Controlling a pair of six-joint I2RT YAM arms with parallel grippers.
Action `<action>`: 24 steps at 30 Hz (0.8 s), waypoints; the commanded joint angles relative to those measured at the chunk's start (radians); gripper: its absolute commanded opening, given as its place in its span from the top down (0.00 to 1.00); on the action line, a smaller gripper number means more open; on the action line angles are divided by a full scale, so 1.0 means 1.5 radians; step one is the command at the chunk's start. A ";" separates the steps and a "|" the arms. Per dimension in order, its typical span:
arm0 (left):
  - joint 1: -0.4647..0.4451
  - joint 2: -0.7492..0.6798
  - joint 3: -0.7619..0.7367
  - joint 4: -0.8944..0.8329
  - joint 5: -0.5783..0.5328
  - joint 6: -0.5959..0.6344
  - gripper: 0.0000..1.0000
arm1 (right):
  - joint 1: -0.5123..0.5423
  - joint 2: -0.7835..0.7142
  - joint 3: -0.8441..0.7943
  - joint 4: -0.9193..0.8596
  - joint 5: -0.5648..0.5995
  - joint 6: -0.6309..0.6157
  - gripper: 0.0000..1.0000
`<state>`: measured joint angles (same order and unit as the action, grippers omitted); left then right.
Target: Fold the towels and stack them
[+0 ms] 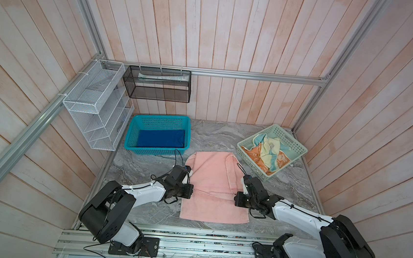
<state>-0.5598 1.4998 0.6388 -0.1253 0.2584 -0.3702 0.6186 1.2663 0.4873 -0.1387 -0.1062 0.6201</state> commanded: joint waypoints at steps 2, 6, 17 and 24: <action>0.023 -0.029 0.080 -0.080 0.013 0.068 1.00 | -0.014 -0.025 0.085 -0.099 0.017 -0.040 1.00; 0.085 -0.060 0.204 -0.136 0.035 0.109 1.00 | -0.062 -0.048 0.212 -0.113 0.034 -0.100 1.00; 0.192 0.106 0.626 -0.227 0.121 0.247 1.00 | -0.186 0.128 0.598 -0.133 0.011 -0.249 1.00; 0.217 0.146 0.703 -0.274 0.141 0.300 1.00 | -0.203 0.149 0.638 -0.164 0.018 -0.246 1.00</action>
<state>-0.2440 1.7123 1.6707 -0.4694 0.4423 0.0132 0.3279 1.4967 1.4261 -0.3283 -0.0860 0.2684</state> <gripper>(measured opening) 0.049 0.057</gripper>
